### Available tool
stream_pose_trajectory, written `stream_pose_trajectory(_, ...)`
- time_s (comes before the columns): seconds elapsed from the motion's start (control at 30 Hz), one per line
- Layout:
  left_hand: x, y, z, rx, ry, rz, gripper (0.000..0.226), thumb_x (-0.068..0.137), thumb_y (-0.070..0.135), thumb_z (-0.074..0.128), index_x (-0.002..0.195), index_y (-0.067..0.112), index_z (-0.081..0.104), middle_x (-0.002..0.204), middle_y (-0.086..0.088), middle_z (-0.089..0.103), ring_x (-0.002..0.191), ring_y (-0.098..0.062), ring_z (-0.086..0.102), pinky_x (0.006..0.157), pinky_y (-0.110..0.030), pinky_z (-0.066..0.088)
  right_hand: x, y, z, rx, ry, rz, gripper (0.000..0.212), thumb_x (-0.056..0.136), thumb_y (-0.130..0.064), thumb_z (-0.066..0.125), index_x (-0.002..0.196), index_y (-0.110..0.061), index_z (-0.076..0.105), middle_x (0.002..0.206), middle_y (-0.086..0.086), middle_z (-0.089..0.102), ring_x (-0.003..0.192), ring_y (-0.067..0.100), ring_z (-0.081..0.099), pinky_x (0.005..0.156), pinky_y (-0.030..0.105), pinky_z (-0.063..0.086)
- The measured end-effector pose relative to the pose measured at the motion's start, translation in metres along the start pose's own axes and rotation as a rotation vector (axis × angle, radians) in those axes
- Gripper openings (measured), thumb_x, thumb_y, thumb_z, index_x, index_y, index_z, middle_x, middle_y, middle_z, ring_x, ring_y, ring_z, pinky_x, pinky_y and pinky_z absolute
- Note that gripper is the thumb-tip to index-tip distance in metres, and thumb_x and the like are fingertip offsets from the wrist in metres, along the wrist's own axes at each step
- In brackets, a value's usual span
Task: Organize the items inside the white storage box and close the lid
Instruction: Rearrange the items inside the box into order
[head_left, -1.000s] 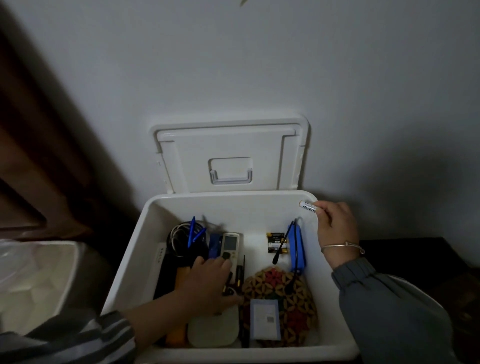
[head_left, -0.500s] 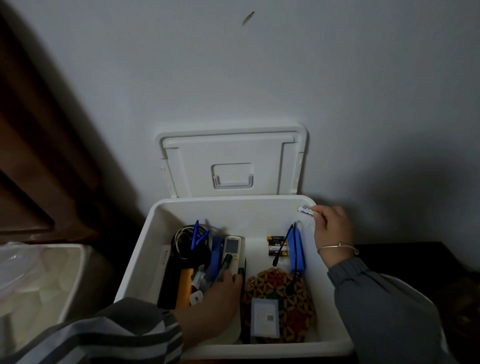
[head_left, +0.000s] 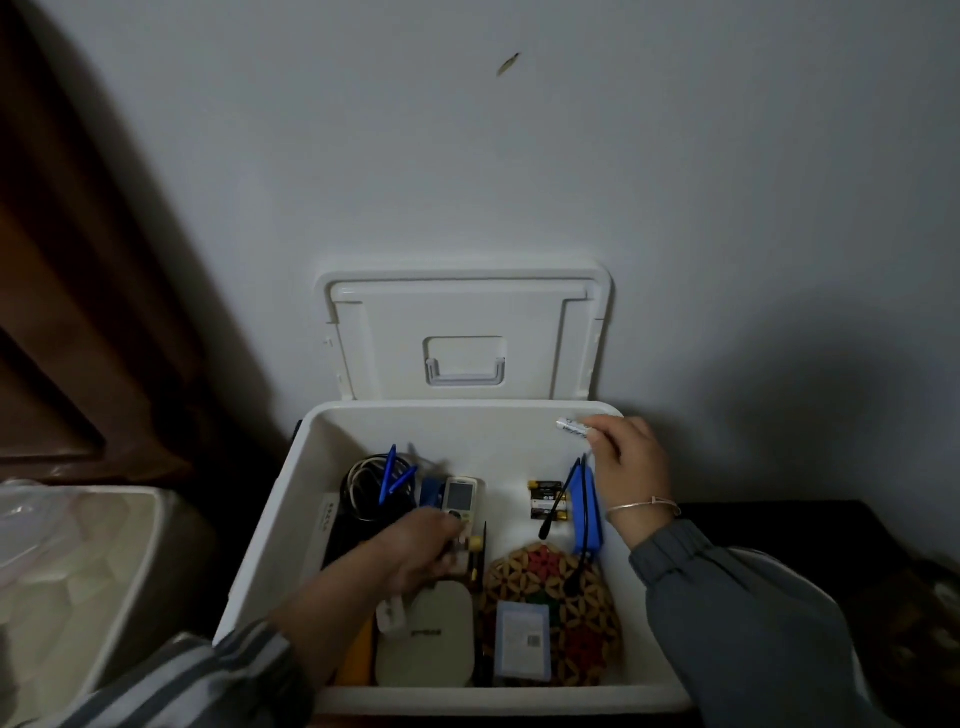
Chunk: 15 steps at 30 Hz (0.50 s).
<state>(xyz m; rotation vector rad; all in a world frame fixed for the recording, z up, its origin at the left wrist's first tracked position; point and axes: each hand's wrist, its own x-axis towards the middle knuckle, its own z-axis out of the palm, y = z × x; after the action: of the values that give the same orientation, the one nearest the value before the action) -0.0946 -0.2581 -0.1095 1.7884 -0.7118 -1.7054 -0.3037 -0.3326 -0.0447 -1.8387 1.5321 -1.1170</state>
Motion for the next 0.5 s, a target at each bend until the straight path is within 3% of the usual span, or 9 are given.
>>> stream_pose_trajectory(0.07,-0.014,0.015,-0.004,-0.549,-0.149,-0.047,0.020,0.099,0.010,0.042,0.088,0.005,0.057,0.069,-0.007,0.056,0.044,-0.007,0.043,0.035,-0.014,0.030,-0.004,-0.015,0.008,0.086,-0.081,-0.010,0.017,0.090,-0.002,0.056,0.099,-0.003,0.071,0.100,0.008,0.062,0.092,0.016,0.055,0.085,0.021,0.043)
stream_pose_trajectory(0.2,-0.023,0.031,0.006,-1.010,-0.209,-0.024,0.026,0.100,0.016,0.037,0.084,0.003,0.055,0.073,-0.014,0.059,0.039,-0.010,0.044,0.032,-0.016,0.031,-0.016,-0.042,0.029,0.233,-0.233,0.032,0.017,0.090,-0.007,0.056,0.098,-0.013,0.071,0.101,0.004,0.064,0.087,0.005,0.055,0.077,0.005,0.040)
stream_pose_trajectory(0.33,-0.021,0.038,0.024,-1.205,-0.196,0.017,0.029,0.097,0.013,0.031,0.082,0.003,0.053,0.070,-0.010,0.052,0.050,-0.013,0.049,0.041,-0.019,0.040,-0.037,-0.054,0.051,0.159,-0.298,-0.063,0.016,0.086,-0.003,0.061,0.095,-0.009,0.073,0.093,0.004,0.061,0.079,0.002,0.055,0.075,-0.001,0.039)
stream_pose_trajectory(0.4,-0.021,0.039,0.032,-1.221,-0.236,0.053,0.029,0.096,0.012,0.032,0.081,0.001,0.055,0.075,-0.013,0.055,0.068,-0.019,0.055,0.058,-0.027,0.051,-0.047,-0.053,0.056,0.113,-0.334,-0.102,0.017,0.083,-0.006,0.065,0.097,-0.011,0.073,0.093,0.004,0.061,0.081,0.009,0.059,0.080,0.012,0.046)
stream_pose_trajectory(0.47,-0.024,0.037,0.035,-1.242,-0.272,0.059,0.024,0.093,0.015,0.038,0.079,0.004,0.054,0.076,-0.013,0.055,0.074,-0.022,0.055,0.077,-0.032,0.047,-0.052,-0.048,0.056,0.012,-0.355,-0.159,0.021,0.077,-0.013,0.072,0.098,-0.014,0.072,0.094,0.003,0.062,0.089,0.018,0.058,0.083,0.029,0.049)
stream_pose_trajectory(0.5,-0.025,0.036,0.035,-1.252,-0.268,0.051,0.023,0.094,0.018,0.039,0.078,0.006,0.052,0.075,-0.013,0.055,0.075,-0.023,0.055,0.082,-0.033,0.046,-0.053,-0.045,0.054,-0.042,-0.362,-0.206,0.023,0.075,-0.018,0.075,0.097,-0.016,0.073,0.095,0.002,0.061,0.092,0.020,0.056,0.082,0.030,0.047)
